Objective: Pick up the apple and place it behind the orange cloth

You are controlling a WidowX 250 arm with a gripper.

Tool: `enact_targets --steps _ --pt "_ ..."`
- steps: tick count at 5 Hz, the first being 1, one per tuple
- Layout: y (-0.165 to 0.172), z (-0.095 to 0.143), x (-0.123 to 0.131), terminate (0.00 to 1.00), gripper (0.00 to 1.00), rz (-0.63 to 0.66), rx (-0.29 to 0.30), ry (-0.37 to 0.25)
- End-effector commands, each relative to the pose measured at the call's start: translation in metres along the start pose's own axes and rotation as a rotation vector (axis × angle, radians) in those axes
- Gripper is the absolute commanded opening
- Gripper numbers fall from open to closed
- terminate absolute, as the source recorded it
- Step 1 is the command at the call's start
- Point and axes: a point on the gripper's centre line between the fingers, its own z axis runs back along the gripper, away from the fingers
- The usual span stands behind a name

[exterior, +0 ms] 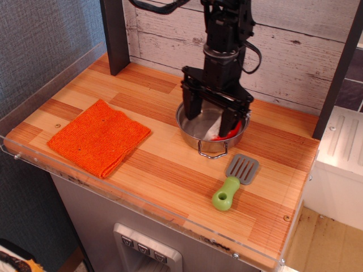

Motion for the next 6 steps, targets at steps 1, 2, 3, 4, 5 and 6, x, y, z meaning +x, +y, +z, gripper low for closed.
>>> enact_targets --steps 1,2,3,4,5,6 --pt "-0.005 0.019 0.006 0.0 1.0 -0.005 0.011 -0.057" --pt "-0.005 0.021 0.007 0.0 1.0 0.0 0.01 -0.064" --pt "-0.003 0.028 0.01 0.0 1.0 0.014 -0.01 -0.077" --pt "-0.001 0.041 0.011 0.0 1.0 0.019 -0.016 -0.108" --pt "-0.001 0.041 0.011 0.0 1.0 0.015 -0.014 -0.107" --pt "0.002 0.03 0.012 0.0 1.0 0.014 -0.001 -0.075"
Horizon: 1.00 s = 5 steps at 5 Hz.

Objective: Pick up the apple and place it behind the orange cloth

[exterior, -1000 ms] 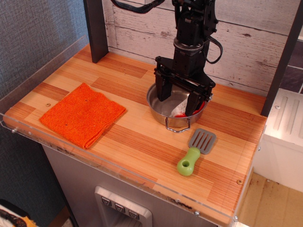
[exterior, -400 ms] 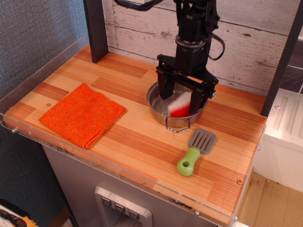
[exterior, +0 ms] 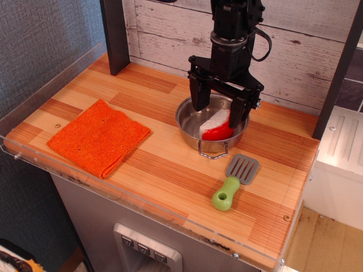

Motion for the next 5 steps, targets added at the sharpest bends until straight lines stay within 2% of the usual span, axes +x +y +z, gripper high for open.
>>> enact_targets --steps 1,3,4,5 --pt "0.013 -0.002 0.009 0.0 1.0 0.01 0.04 -0.013" --pt "0.018 -0.024 0.005 0.0 1.0 0.014 0.056 0.039" --pt "0.017 -0.026 0.003 0.0 0.0 0.008 0.03 0.034" --pt "0.02 -0.002 0.004 0.0 0.0 0.02 0.004 -0.026"
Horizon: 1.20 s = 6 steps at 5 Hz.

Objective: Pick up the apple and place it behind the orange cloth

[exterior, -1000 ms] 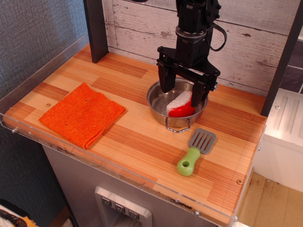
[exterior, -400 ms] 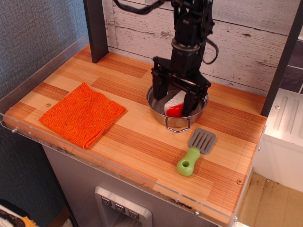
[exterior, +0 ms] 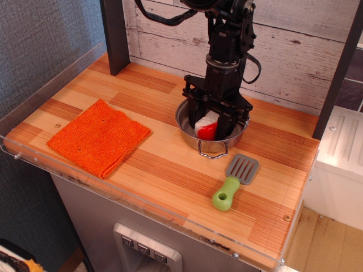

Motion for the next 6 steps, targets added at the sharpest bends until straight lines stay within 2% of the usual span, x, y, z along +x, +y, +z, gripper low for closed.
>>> enact_targets --steps 1,2,3,4,5,6 --pt "0.027 0.072 -0.003 0.0 0.0 0.052 -0.058 -0.193" --pt "0.077 0.094 -0.011 0.0 0.0 0.11 -0.038 -0.235" --pt "0.126 0.08 -0.008 0.0 0.0 0.151 0.026 -0.168" --pt "0.151 0.047 -0.007 0.0 0.0 0.184 0.051 -0.074" --pt "0.149 0.026 0.0 0.0 0.0 0.186 0.037 -0.023" --pt "0.144 0.018 0.007 0.0 0.0 0.168 0.045 0.0"
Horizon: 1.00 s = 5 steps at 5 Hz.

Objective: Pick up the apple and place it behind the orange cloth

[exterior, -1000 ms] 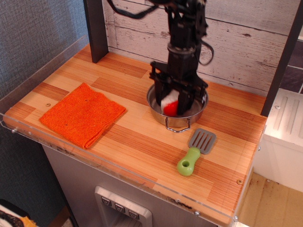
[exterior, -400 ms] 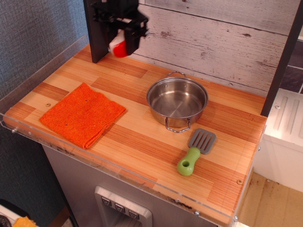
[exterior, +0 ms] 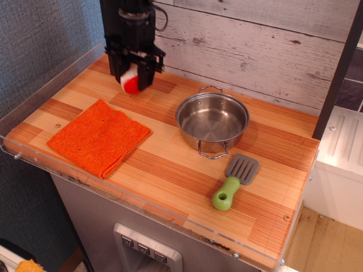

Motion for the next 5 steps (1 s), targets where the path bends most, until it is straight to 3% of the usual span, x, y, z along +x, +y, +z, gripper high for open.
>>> enact_targets --steps 1,3,4,5 --pt "-0.002 0.025 0.008 0.0 1.0 -0.046 0.047 -0.038" --pt "-0.003 0.085 -0.021 0.0 1.0 -0.101 0.047 -0.23" --pt "-0.009 0.102 -0.045 0.0 1.0 -0.091 0.026 -0.283" --pt "-0.007 0.102 -0.062 0.0 1.0 -0.076 -0.026 -0.282"
